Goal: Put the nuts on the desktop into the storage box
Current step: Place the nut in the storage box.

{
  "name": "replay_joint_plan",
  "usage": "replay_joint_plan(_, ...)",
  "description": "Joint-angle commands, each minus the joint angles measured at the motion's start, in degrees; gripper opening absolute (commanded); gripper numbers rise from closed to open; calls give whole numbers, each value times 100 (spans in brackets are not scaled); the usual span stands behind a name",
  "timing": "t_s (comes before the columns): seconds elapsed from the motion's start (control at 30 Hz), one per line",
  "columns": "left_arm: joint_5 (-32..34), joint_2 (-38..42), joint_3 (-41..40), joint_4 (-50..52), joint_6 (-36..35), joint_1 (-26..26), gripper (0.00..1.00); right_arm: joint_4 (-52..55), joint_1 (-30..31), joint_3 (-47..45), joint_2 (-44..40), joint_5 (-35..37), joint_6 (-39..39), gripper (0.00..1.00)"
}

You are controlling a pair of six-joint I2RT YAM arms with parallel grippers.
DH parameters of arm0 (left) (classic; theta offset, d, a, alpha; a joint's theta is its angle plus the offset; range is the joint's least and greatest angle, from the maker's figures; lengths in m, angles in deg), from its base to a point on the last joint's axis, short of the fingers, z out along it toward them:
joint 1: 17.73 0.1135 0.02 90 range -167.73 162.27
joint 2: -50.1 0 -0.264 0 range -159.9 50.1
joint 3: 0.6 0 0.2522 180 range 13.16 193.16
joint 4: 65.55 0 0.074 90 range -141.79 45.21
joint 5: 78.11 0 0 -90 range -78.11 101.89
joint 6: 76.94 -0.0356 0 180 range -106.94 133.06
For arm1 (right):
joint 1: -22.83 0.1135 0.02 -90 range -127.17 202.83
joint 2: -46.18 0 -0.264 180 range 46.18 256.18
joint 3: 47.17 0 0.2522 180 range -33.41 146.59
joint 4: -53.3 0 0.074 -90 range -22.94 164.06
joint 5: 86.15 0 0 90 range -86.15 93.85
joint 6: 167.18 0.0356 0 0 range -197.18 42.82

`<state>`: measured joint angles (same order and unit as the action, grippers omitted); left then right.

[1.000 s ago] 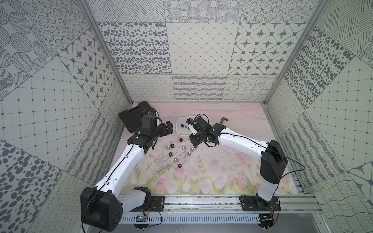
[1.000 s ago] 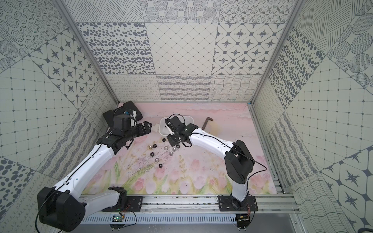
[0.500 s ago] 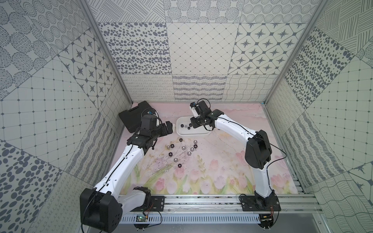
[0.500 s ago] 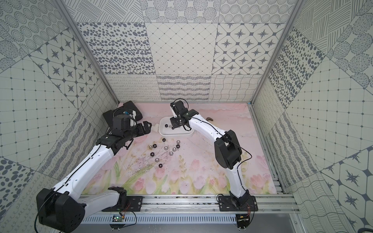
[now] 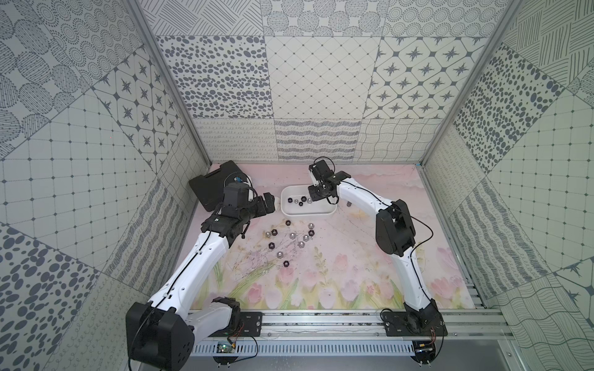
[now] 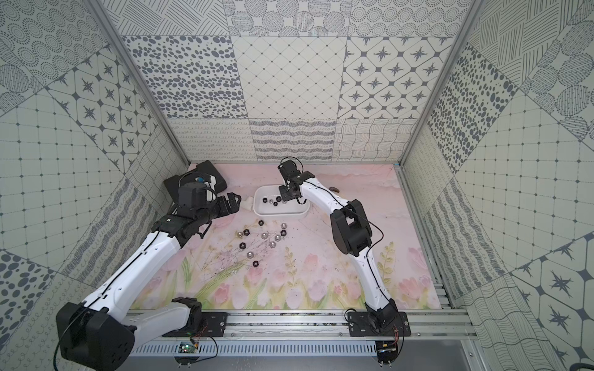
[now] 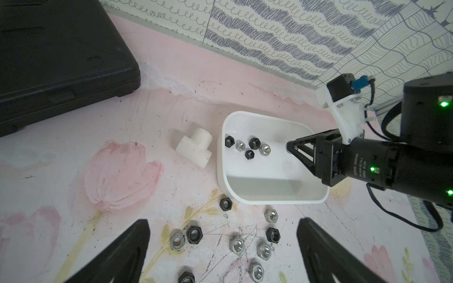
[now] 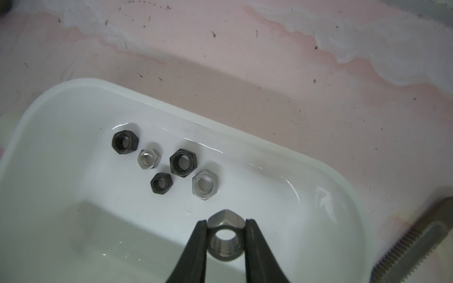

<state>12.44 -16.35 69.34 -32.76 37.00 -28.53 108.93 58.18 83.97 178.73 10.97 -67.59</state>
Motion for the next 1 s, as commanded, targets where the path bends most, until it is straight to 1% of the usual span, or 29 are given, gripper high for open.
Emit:
replay_joint_plan(0.0, -13, 51, -45, -48, -21, -19, 99, 70, 24, 169, 216, 276, -80, 14)
replay_joint_plan(0.2, -35, -1, -30, -50, -24, -18, 99, 77, 22, 300, 424, 378, -97, 15)
replay_joint_plan(0.5, 10, -16, -46, -59, -44, -13, 99, 232, 8, 769, 863, 543, -158, 17)
replay_joint_plan(0.57, 1, -47, -29, -66, -39, -10, 99, 316, -10, 886, 959, 563, -146, 18)
replay_joint_plan(0.6, -14, -53, -20, -66, -48, -17, 99, 339, -17, 912, 981, 574, -133, 22)
replay_joint_plan(0.7, 1, -58, -16, -67, -56, -18, 99, 326, -20, 926, 941, 572, -71, 39)
replay_joint_plan(0.8, -8, -67, 15, -55, -57, -9, 99, 304, -20, 949, 833, 479, -57, 50)
replay_joint_plan(0.87, -24, -71, 24, -57, -57, -22, 99, 281, -13, 988, 731, 273, -87, 54)
replay_joint_plan(0.97, -39, -80, 32, -47, -57, -16, 99, 110, 24, 876, 400, 116, -150, 56)
